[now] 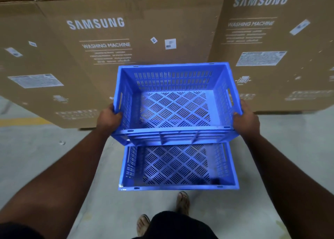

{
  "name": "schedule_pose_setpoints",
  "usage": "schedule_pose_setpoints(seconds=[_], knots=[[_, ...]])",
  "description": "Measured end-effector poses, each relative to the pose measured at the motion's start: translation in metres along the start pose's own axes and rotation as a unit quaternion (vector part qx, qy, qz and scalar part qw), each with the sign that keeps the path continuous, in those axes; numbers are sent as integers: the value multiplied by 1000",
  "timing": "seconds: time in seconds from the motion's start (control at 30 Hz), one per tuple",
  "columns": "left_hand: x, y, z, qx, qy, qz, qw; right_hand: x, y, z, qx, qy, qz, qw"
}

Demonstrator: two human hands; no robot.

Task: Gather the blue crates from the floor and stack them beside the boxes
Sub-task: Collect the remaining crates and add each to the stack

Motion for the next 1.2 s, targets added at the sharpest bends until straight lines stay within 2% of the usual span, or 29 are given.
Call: schedule_pose_setpoints(seconds=[0.4, 0.73, 1.2], knots=[[3, 12, -6, 24, -23, -25, 999, -19, 41, 8, 4, 58, -42, 997], [26, 48, -5, 20, -86, -9, 996, -16, 56, 16, 12, 58, -26, 998], [47, 99, 1, 56, -78, -21, 995, -54, 127, 31, -2, 50, -51, 997]])
Point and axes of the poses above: each hand's wrist, its own y-axis away from the middle knuckle, its own z-axis out of the back of the hand, x = y × z, the point moved 2 cm from there along -y, towards the middle knuckle, and after that the axes turned 1 degree about -y, right-handed, at the moved point
